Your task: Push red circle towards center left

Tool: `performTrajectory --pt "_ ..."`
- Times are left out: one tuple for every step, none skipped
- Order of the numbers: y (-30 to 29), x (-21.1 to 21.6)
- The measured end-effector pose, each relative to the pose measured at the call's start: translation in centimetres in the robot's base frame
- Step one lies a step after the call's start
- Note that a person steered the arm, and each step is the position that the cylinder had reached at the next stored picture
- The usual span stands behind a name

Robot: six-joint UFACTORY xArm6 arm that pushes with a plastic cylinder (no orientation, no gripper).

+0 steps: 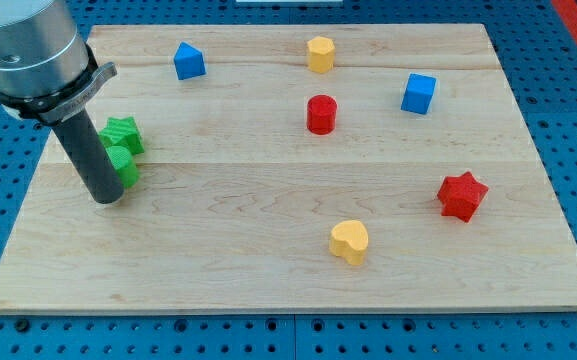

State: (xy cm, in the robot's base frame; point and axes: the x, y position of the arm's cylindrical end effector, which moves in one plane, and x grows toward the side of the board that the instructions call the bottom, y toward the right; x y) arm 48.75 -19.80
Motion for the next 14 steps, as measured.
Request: performTrajectory --pt "0.2 -0.8" --pt "0.3 -2.9" --pt "0.3 -4.7" --pt "0.3 -4.6" --pt "0.2 -4.6" --pt "1.5 -2.2" --pt "9.5 -0.4" --pt "21.6 -1.9" --pt "25.3 -4.8" --pt "25.7 -8.4" --pt "25.6 -10.9" --pt "26.2 -13.2" --pt "25.1 -14.4" --pt "22.9 -14.0"
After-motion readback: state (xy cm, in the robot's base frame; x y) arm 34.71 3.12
